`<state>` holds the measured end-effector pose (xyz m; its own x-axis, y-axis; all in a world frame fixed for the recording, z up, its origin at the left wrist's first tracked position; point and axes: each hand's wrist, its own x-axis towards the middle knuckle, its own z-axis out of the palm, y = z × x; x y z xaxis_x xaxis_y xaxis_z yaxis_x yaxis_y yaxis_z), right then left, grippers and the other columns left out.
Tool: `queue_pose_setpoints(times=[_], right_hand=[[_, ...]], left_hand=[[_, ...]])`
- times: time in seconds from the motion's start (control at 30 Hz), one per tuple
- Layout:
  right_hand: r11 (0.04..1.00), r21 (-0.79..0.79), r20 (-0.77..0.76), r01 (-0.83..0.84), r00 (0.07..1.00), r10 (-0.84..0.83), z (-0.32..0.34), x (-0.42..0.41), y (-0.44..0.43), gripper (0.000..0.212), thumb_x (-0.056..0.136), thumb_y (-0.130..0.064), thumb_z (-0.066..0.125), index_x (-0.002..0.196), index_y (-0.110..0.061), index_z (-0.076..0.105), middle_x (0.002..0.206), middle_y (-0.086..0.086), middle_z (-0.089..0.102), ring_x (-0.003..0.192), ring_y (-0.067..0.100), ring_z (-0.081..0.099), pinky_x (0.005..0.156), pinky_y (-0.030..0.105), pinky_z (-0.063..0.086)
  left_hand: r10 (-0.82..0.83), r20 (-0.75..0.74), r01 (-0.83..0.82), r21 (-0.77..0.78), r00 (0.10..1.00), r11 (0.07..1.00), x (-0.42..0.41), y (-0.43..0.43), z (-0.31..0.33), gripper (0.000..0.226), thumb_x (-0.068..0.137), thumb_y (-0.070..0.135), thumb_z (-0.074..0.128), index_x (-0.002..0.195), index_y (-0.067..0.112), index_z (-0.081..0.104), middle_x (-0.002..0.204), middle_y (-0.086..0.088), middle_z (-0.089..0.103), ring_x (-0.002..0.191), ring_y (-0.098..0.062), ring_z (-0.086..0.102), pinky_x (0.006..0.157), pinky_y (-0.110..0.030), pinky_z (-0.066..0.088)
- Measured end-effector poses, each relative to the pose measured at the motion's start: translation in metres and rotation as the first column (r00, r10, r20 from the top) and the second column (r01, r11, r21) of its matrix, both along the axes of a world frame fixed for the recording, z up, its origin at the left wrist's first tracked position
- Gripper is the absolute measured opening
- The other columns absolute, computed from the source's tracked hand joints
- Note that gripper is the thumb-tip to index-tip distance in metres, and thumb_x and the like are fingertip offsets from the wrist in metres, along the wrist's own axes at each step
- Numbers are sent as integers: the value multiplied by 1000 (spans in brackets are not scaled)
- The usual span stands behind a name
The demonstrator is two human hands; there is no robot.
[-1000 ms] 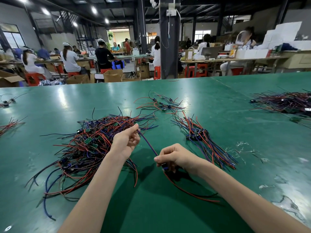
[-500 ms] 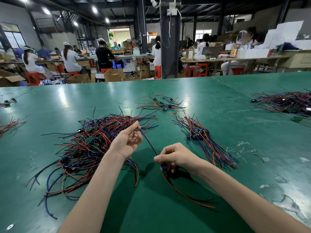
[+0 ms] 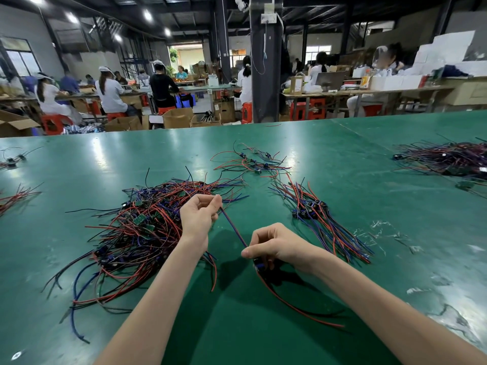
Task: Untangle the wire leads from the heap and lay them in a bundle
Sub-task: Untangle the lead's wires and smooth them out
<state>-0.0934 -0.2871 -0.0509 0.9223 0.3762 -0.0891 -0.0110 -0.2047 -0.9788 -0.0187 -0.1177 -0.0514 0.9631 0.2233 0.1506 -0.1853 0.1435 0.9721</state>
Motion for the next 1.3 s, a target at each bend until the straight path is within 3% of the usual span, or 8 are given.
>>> queue_pose_setpoints(times=[0.07, 0.13, 0.27, 0.43, 0.7, 1.0, 1.13, 1.3], right_hand=[[1000, 8, -6, -15, 1000, 15, 1, -1, 0, 24, 79, -9, 73, 61, -12, 58, 50, -1, 60, 39, 6, 54, 39, 14, 39], [1000, 13, -12, -27, 1000, 27, 2, -3, 0, 23, 80, -8, 73, 62, -11, 58, 50, -1, 60, 39, 6, 55, 40, 14, 39], [1000, 17, -8, -13, 1000, 13, 3, -3, 0, 23, 80, -9, 73, 63, -11, 58, 50, -1, 60, 39, 6, 54, 39, 14, 39], [1000, 7, -2, -15, 1000, 15, 2, -3, 1, 22, 80, -11, 74, 63, -12, 60, 50, -2, 60, 40, 6, 55, 40, 14, 39], [1000, 12, 8, 24, 1000, -24, 2, -2, 0, 22, 79, -13, 74, 62, -14, 61, 52, 1, 59, 42, 9, 54, 42, 17, 41], [960, 109, 57, 257, 963, -264, -1, 9, -2, 24, 79, -12, 75, 60, -12, 59, 45, -4, 57, 36, 6, 50, 39, 15, 37], [889, 207, 47, 408, 904, -425, -3, 16, -7, 26, 78, -13, 75, 57, -13, 60, 49, -2, 56, 43, 7, 47, 44, 18, 34], [807, 258, 19, 532, 832, -554, 0, 21, -15, 23, 76, -17, 77, 61, -10, 60, 57, 1, 53, 43, 4, 35, 43, 18, 29]], left_hand=[[61, 170, -120, 363, 984, 924, 0, 0, -5, 18, 83, 10, 71, 70, 14, 59, 61, 3, 57, 54, -7, 46, 54, -14, 39], [53, 256, -180, 502, 965, 846, 0, 0, -7, 17, 82, 12, 72, 70, 15, 60, 64, 1, 59, 58, -8, 49, 56, -12, 40], [74, 157, -131, 392, 985, 910, 2, 1, -7, 13, 83, 17, 73, 74, 13, 64, 69, -3, 63, 59, -9, 51, 61, -22, 43], [35, 20, -37, 112, 999, 993, -1, -3, -3, 11, 82, 19, 73, 78, 13, 65, 66, 3, 62, 56, -6, 50, 56, -18, 45], [-163, -130, 134, -209, 978, 969, -6, -10, 2, 10, 85, 18, 67, 85, 8, 66, 75, 0, 70, 52, -3, 52, 48, -13, 47], [-351, -185, 310, -218, 918, 925, -15, -20, -2, 20, 86, 23, 63, 92, 4, 64, 83, -2, 72, 53, -2, 54, 51, -14, 50], [-551, -244, 532, -141, 798, 835, -25, -26, -3, 23, 74, 23, 67, 89, 4, 66, 75, -1, 67, 53, -4, 53, 52, -14, 47], [-665, -281, 693, -2, 692, 721, -39, -37, -10, 7, 89, 11, 60, 89, 6, 65, 72, 2, 70, 61, -5, 56, 63, -18, 46]])
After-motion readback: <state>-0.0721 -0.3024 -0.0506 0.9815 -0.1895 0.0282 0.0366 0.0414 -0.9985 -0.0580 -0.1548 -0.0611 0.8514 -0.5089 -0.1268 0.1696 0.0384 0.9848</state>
